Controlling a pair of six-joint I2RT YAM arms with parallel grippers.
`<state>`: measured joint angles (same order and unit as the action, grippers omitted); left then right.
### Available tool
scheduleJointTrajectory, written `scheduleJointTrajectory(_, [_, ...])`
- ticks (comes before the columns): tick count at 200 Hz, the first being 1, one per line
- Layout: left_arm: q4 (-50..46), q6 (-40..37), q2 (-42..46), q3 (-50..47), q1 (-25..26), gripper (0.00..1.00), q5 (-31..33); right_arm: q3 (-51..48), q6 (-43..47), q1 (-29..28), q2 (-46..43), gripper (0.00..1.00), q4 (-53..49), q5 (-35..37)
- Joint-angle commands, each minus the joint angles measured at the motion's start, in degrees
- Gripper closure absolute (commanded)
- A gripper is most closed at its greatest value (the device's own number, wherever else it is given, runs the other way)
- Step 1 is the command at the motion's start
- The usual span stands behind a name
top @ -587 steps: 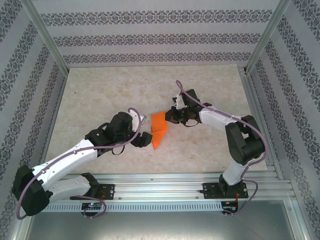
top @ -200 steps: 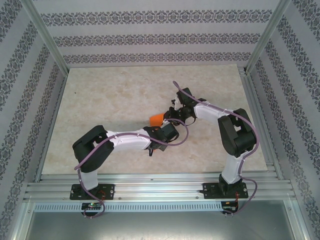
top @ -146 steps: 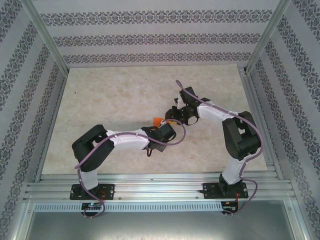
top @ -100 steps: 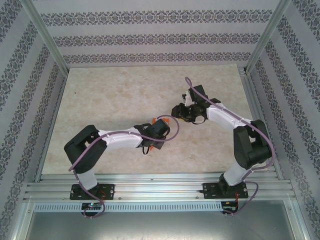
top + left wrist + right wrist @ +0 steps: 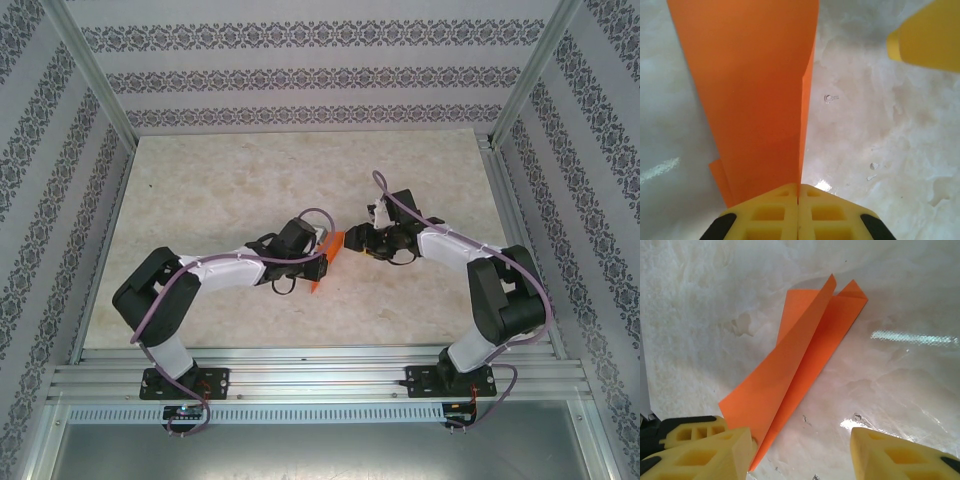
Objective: Fold a paper plane with a square sheet of paper (fold left side to right side)
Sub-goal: Fold the wing for the fifth time at the center of the table.
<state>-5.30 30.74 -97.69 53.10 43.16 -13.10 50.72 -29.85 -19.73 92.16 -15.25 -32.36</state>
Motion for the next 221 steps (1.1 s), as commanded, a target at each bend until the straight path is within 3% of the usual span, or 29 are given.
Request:
scheduleJointTrajectory(1, [7.8, 4.0, -0.5, -1.2, -1.6, 0.93, -7.0, -2.4, -1.3, 0.3, -1.2, 0.43, 7.5, -3.0])
scheduleJointTrajectory(52, [12.5, 7.0, -2.1, -2.4, -3.9, 0.94, -11.1, -4.5, -7.2, -1.3, 2.6, 0.47, 16.6, -4.8])
scheduleJointTrajectory(221, [25.2, 15.6, -6.7, -7.6, -8.1, 0.96, -15.6, -1.5, -10.9, -4.0, 11.0, 0.59, 19.9, -3.4])
